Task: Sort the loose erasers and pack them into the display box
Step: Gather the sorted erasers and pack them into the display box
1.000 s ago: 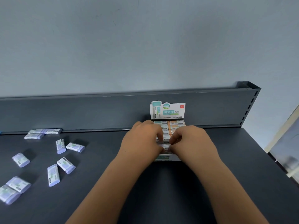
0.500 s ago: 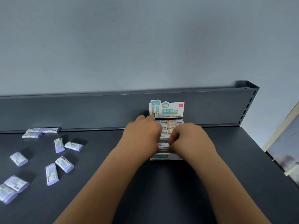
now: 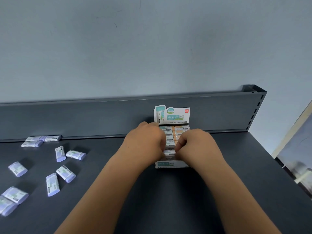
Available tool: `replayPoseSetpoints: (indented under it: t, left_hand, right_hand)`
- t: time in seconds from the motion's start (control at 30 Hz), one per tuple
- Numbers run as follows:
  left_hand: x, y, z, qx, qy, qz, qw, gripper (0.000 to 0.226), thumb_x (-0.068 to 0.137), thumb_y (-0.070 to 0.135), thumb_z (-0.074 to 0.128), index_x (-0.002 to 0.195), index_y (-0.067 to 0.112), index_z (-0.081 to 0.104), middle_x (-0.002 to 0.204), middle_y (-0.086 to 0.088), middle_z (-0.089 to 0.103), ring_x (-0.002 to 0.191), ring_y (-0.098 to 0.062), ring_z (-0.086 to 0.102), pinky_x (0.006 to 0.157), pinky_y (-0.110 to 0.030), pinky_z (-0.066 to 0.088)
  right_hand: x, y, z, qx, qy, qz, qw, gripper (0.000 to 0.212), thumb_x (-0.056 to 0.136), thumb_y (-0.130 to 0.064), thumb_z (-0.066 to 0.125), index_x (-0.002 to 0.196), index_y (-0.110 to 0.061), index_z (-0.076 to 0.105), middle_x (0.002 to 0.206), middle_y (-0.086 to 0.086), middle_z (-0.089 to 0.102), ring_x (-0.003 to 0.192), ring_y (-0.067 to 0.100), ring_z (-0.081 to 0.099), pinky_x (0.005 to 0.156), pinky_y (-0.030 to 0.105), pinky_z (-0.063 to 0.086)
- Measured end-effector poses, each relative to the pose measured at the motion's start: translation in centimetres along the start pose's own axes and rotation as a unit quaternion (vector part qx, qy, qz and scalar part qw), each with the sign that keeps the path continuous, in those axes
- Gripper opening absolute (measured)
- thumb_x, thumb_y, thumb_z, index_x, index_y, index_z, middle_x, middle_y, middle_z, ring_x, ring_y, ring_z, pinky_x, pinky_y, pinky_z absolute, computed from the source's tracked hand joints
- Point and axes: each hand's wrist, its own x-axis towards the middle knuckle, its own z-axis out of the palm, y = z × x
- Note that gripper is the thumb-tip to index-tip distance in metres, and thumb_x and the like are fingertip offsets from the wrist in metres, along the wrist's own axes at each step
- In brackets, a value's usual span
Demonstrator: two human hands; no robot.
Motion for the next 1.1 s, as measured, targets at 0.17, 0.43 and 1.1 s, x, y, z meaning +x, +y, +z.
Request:
replayPoseSetpoints:
  t: [0.17, 0.43, 1.1]
  left_hand:
    - [0.0, 0.0, 0.2, -0.002, 0.008, -0.006, 1.000, 0.015, 0.080, 0.036, 0.077, 0.092, 0.027, 0.076, 0.111, 0.006, 0.058, 0.104, -0.019, 0.049, 0.086, -0.041, 0.054]
    - [-0.2, 0.0, 0.5, 0.024, 0.007, -0.003, 1.000, 0.015, 0.083, 0.036, 0.074, 0.094, 0.027, 0.078, 0.113, 0.008, 0.060, 0.106, -0.019, 0.047, 0.085, -0.041, 0.054]
    - [-8.1, -2.5, -0.7, -0.003, 0.101, -0.131, 0.986, 0.046, 0.080, 0.068, 0.056, 0.115, 0.038, 0.062, 0.110, 0.017, 0.064, 0.112, -0.012, 0.054, 0.088, -0.036, 0.051]
  right_hand:
    - [0.0, 0.2, 0.1, 0.002, 0.004, -0.006, 1.000, 0.012, 0.071, -0.015, 0.075, 0.069, -0.026, 0.073, 0.080, -0.007, 0.068, 0.074, 0.015, 0.066, 0.067, 0.030, 0.060]
    - [-0.2, 0.1, 0.1, -0.012, 0.005, -0.017, 1.000, 0.009, 0.075, -0.018, 0.075, 0.074, -0.027, 0.074, 0.082, -0.008, 0.068, 0.076, 0.014, 0.065, 0.068, 0.031, 0.059]
    - [-6.7, -3.5, -2.9, -0.137, 0.060, -0.213, 0.965, 0.050, 0.095, -0.069, 0.028, 0.103, -0.030, 0.058, 0.102, -0.007, 0.061, 0.102, 0.019, 0.055, 0.080, 0.039, 0.049]
